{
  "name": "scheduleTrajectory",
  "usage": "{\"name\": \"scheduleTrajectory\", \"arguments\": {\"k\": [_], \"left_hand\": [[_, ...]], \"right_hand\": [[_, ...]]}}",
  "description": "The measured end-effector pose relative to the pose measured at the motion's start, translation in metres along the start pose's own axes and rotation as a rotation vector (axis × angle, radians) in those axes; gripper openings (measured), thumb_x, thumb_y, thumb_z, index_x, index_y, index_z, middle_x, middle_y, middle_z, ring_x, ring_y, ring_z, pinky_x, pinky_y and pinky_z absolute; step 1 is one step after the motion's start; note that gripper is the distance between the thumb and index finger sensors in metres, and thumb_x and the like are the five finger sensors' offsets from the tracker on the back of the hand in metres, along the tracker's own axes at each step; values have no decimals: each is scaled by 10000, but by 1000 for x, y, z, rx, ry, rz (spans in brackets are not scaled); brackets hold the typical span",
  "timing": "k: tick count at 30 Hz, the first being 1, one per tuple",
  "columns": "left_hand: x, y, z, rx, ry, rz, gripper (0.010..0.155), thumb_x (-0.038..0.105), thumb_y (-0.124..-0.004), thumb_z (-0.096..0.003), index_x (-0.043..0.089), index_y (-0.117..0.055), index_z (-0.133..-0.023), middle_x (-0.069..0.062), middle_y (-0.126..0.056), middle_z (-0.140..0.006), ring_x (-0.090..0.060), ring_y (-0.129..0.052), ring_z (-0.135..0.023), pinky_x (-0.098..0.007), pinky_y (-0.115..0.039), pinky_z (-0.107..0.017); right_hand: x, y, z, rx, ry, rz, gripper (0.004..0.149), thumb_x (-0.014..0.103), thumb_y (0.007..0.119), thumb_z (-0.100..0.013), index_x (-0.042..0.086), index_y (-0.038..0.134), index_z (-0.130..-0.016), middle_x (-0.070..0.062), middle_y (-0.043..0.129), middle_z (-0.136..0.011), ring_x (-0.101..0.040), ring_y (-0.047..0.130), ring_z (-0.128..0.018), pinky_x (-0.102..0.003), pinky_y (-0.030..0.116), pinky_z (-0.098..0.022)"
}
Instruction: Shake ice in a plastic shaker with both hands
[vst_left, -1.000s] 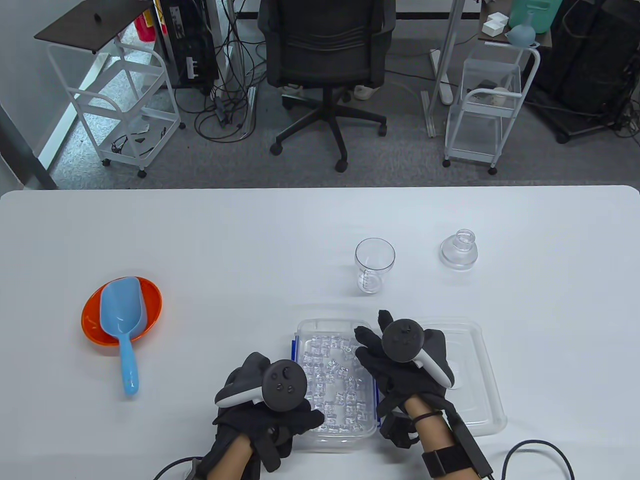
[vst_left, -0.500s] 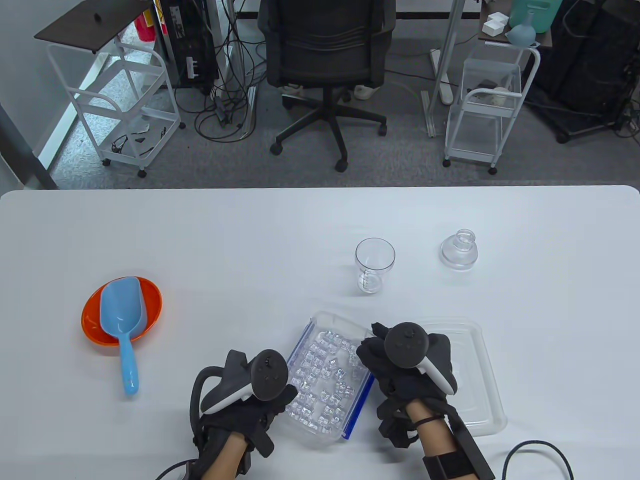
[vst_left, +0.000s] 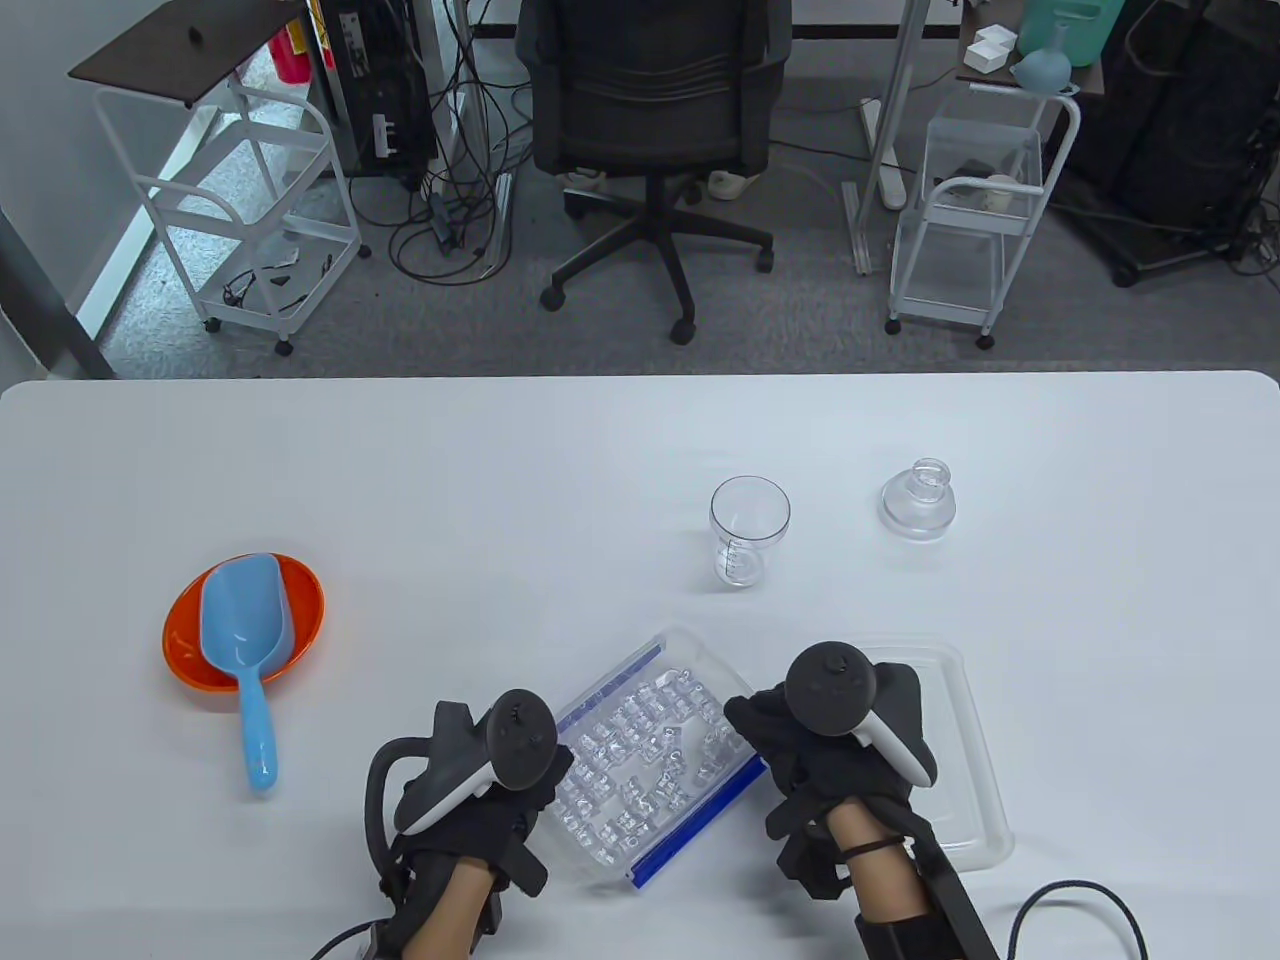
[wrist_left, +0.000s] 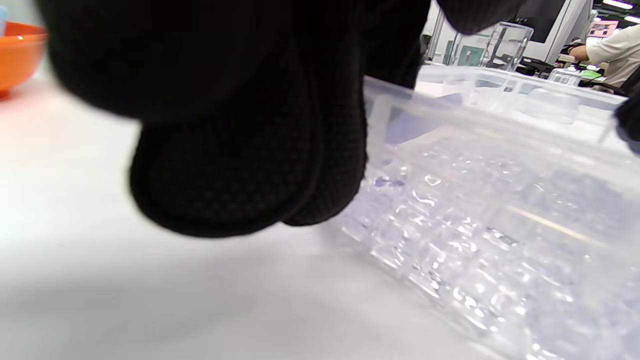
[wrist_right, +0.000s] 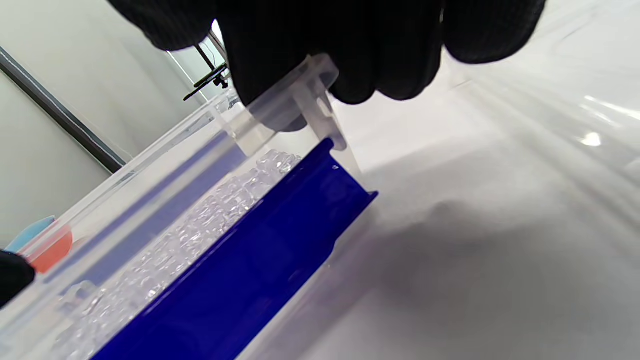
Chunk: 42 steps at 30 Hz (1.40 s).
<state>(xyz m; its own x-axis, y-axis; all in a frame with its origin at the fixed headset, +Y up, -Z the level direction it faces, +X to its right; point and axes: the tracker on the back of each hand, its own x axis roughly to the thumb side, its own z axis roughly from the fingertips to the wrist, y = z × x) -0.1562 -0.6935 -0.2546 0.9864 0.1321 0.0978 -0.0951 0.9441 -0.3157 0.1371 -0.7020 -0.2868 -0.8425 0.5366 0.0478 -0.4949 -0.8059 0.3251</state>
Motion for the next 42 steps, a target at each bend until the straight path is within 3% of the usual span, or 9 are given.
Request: {"name": "scheduleTrajectory", "arguments": {"k": [5, 13, 24, 38, 42], "left_hand": [[-2, -5, -4, -6, 16, 11, 474, 520, -520, -596, 305, -671, -990, -199, -1045, -658, -312, -1077, -364, -253, -895, -191], [-7, -13, -12, 64, 92, 26, 436, 546, -516, -589, 393, -638, -979, -209, -985, -764, -296, -1058, -424, -247, -881, -246], [-14, -22, -23, 10, 108, 47, 439, 578, -488, -591, 538, -400, -1019, -183, -779, -1026, -306, -1000, -586, -248, -848, -381], [-15, -19, -22, 26, 108, 58, 440, 567, -492, -593, 548, -405, -1023, -172, -792, -1018, -297, -1001, -585, -242, -848, -378], [-13, -14, -17, 65, 84, 43, 496, 559, -510, -587, 490, -400, -1066, -166, -861, -948, -265, -1030, -503, -224, -858, -318]], "right_hand": [[7, 1, 5, 105, -8, 56, 514, 398, 628, -571, 20, 935, -736, -291, 880, -710, -526, 907, -640, -663, 742, -449], [19, 11, 7, 266, -50, 84, 517, 394, 620, -575, 19, 960, -681, -270, 950, -582, -487, 981, -534, -641, 794, -384], [21, 15, 8, 331, -78, 43, 518, 390, 623, -571, 18, 971, -664, -258, 982, -504, -467, 1017, -464, -631, 818, -339], [21, 16, 8, 336, -79, 41, 521, 392, 618, -572, 19, 970, -662, -254, 986, -492, -461, 1022, -451, -625, 823, -333], [20, 15, 9, 342, -83, 35, 556, 429, 609, -571, 22, 972, -680, -249, 996, -487, -459, 1027, -439, -624, 824, -330]]}}
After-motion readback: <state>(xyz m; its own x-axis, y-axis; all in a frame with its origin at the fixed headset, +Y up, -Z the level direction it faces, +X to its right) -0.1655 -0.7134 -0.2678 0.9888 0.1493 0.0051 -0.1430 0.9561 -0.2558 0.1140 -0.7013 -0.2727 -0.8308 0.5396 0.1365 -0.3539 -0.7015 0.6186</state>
